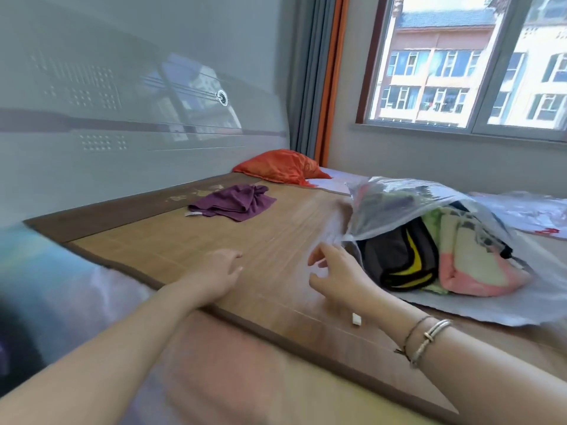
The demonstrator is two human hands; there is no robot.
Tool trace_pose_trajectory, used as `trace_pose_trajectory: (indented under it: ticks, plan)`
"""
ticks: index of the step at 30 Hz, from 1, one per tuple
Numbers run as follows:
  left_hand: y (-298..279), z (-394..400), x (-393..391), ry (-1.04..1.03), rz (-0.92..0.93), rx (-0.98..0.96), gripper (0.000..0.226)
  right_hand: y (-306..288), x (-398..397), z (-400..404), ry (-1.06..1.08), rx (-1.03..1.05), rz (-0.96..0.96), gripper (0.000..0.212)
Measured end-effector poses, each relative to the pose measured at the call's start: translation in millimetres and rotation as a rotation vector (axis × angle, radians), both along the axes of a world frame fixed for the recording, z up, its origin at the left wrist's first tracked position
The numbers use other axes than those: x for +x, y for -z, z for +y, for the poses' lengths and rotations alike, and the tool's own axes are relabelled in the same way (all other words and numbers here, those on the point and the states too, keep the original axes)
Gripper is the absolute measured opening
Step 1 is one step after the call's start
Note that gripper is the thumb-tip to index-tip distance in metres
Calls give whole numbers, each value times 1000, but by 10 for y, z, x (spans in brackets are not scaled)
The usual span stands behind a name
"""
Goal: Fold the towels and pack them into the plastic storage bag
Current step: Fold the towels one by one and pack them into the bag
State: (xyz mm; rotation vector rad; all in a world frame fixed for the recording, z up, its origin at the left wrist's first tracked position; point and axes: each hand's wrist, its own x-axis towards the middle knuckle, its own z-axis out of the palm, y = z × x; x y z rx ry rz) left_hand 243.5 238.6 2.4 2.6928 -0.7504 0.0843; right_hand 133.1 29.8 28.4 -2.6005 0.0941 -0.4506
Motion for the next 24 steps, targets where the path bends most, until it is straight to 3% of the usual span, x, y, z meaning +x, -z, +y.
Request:
trace_pose_trajectory:
  ticks: [6,15,19,24]
  plan:
    - [302,317,933,-149,16,23,64,213,1462,317,-89,-96,95,47]
    - [485,150,1713,-203,-132,17,54,487,3476,611,-120,-169,111,71]
    - [551,140,1756,-202,-132,2,52,493,3822,677,-79,-365,287,60]
    - [530,184,1714,-204,-132,-98,50,283,3543,671,-116,-489,392,45]
